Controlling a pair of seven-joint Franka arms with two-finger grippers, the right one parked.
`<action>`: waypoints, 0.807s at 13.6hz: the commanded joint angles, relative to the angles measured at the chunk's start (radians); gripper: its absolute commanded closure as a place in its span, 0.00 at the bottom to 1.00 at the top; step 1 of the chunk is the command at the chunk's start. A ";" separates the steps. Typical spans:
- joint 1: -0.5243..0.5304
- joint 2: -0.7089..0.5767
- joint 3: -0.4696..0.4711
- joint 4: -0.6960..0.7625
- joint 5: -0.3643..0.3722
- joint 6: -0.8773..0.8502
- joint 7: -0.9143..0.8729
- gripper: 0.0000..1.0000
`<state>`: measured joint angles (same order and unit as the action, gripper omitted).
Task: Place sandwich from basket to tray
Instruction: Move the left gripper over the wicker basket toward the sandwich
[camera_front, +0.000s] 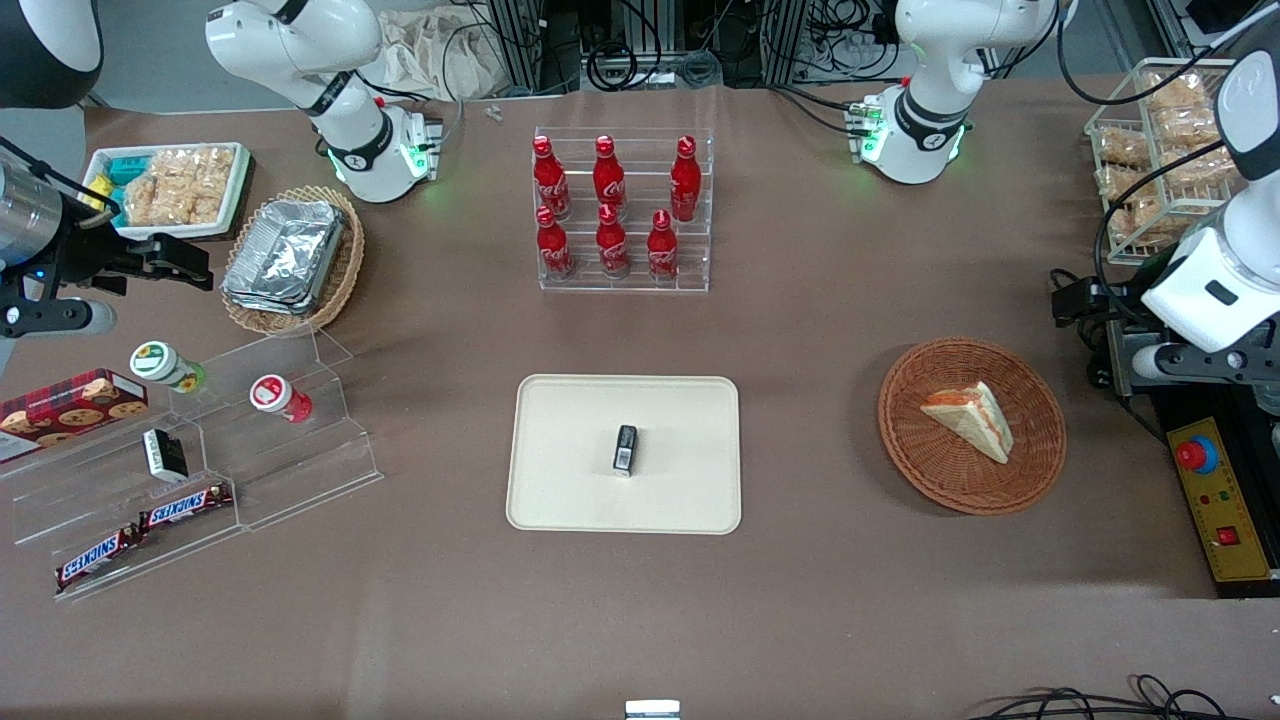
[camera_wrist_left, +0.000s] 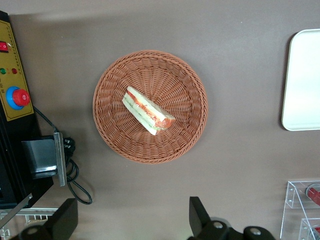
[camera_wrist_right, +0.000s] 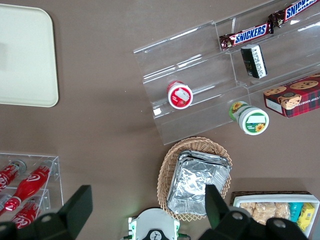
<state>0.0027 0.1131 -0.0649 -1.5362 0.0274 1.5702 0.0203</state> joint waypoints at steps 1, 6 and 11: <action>0.002 0.013 -0.003 0.025 -0.007 -0.032 -0.011 0.00; 0.000 0.039 -0.006 0.025 0.031 -0.033 -0.092 0.00; -0.001 0.040 -0.004 -0.067 0.032 0.022 -0.389 0.00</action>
<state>0.0027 0.1597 -0.0650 -1.5657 0.0432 1.5635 -0.2555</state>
